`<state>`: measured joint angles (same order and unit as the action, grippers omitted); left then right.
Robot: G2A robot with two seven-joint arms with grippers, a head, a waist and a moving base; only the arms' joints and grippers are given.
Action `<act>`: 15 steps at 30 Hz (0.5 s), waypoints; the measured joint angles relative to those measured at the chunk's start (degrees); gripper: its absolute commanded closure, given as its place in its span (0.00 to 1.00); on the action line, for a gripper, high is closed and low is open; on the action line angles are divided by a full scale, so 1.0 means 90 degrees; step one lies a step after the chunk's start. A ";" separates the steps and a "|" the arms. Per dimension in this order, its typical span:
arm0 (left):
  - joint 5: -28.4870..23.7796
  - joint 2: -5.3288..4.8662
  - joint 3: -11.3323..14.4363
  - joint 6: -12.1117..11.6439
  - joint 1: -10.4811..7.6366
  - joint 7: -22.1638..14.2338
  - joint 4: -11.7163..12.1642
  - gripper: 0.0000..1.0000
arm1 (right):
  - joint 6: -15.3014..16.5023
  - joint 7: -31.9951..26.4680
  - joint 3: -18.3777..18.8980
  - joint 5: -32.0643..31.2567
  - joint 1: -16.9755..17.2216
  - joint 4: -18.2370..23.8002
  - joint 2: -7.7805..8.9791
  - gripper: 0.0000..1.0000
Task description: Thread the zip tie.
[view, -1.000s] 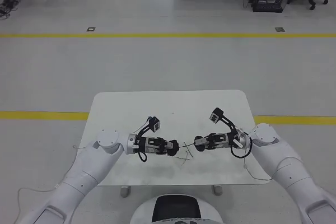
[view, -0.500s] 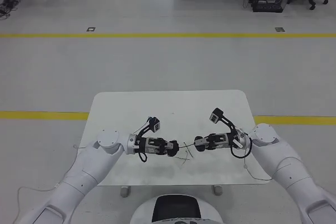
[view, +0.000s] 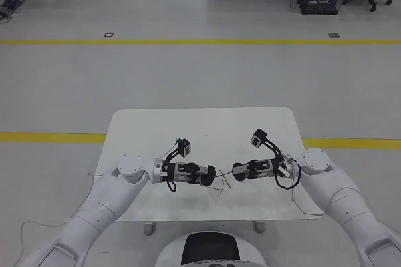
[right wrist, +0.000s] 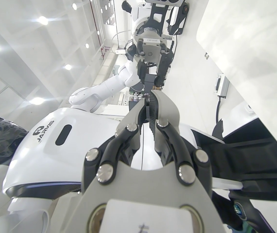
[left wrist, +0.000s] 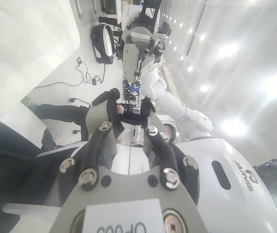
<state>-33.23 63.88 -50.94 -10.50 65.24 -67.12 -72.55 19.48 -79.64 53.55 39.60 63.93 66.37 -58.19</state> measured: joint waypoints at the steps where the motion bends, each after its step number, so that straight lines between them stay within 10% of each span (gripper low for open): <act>1: 0.0057 -0.0006 -0.0005 -0.0026 0.0012 0.0091 -0.0024 0.00 | 0.0000 0.0000 0.0008 0.0017 0.0007 0.0002 -0.0003 1.00; 15: 0.0351 -0.0062 -0.0058 -0.0001 0.0196 0.0899 -0.0342 0.00 | 0.0000 0.0000 0.0090 0.0092 0.0004 -0.0049 -0.0093 1.00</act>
<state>-30.07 63.33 -51.47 -10.51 67.00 -59.02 -75.63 19.48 -79.64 54.36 40.43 63.96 65.93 -59.02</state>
